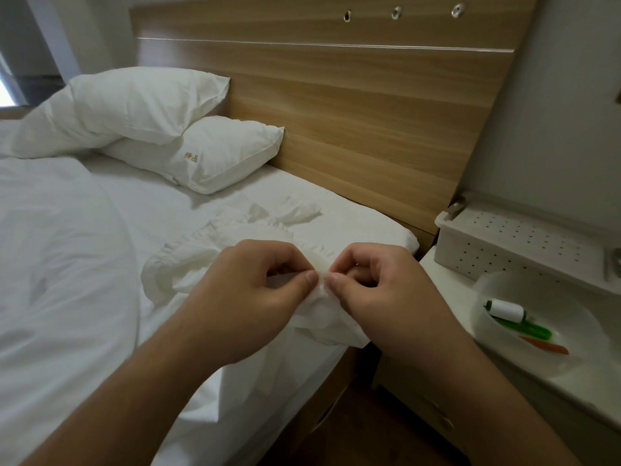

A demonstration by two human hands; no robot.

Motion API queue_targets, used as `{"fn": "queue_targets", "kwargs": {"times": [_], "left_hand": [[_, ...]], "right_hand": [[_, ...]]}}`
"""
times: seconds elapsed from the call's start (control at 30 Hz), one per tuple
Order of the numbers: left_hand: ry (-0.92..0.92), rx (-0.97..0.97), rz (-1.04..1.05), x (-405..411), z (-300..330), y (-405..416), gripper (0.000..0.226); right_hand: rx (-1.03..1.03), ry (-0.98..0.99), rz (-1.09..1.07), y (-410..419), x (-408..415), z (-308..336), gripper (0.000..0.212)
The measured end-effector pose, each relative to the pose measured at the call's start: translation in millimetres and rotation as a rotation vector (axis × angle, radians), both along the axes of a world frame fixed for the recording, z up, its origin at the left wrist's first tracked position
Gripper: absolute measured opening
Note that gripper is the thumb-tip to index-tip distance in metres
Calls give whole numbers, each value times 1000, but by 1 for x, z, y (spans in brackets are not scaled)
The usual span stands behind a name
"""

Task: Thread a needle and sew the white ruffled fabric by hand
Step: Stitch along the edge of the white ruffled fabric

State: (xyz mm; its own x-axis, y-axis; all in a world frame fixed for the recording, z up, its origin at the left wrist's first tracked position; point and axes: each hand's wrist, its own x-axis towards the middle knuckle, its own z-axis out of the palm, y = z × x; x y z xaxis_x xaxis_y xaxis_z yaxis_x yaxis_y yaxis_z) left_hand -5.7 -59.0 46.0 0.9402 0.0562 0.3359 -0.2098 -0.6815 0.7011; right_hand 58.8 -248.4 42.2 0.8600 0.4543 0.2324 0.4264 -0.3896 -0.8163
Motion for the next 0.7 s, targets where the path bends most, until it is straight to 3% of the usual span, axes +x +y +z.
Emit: {"fn": "queue_targets", "kwargs": {"times": [0.7], "left_hand": [[78,-40,-32,0,3,2,13]], "right_hand": [[163,257,220,-11,8,4,11]]}}
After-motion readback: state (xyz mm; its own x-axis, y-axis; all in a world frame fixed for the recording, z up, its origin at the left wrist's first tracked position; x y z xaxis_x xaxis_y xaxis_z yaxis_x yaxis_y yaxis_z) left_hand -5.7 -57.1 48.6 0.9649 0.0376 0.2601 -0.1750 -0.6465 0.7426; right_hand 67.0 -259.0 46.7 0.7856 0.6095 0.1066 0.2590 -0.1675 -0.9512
